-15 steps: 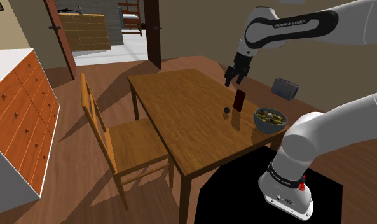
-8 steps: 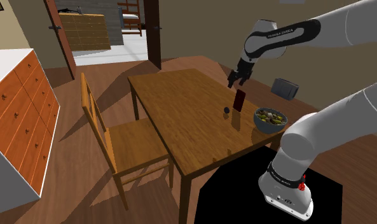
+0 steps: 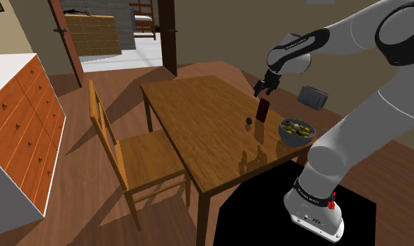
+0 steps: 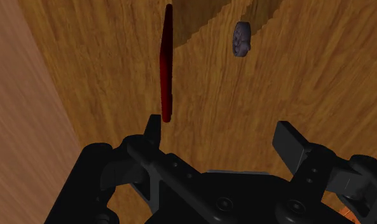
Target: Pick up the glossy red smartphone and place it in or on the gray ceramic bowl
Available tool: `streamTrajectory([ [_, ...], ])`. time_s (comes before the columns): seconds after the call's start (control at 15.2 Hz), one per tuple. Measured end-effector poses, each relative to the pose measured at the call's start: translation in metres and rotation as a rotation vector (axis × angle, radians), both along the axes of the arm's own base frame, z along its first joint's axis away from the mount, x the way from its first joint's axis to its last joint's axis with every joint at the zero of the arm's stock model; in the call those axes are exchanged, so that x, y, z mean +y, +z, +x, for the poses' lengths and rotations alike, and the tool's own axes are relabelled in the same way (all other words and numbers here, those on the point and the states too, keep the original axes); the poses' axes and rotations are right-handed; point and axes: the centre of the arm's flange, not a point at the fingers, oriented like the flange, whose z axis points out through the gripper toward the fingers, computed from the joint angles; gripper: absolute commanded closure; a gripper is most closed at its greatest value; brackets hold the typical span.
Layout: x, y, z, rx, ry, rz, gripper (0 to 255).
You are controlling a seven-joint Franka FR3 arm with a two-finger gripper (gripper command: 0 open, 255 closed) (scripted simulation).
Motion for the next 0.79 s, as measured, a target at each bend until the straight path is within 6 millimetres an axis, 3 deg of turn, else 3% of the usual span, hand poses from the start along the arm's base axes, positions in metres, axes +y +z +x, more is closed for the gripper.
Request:
streamTrajectory([
  [0.26, -0.036, -0.019, 0.004, -0.034, -0.038, -0.017, 0],
  [0.79, -0.045, -0.054, 0.015, -0.039, -0.043, -0.022, 0],
])
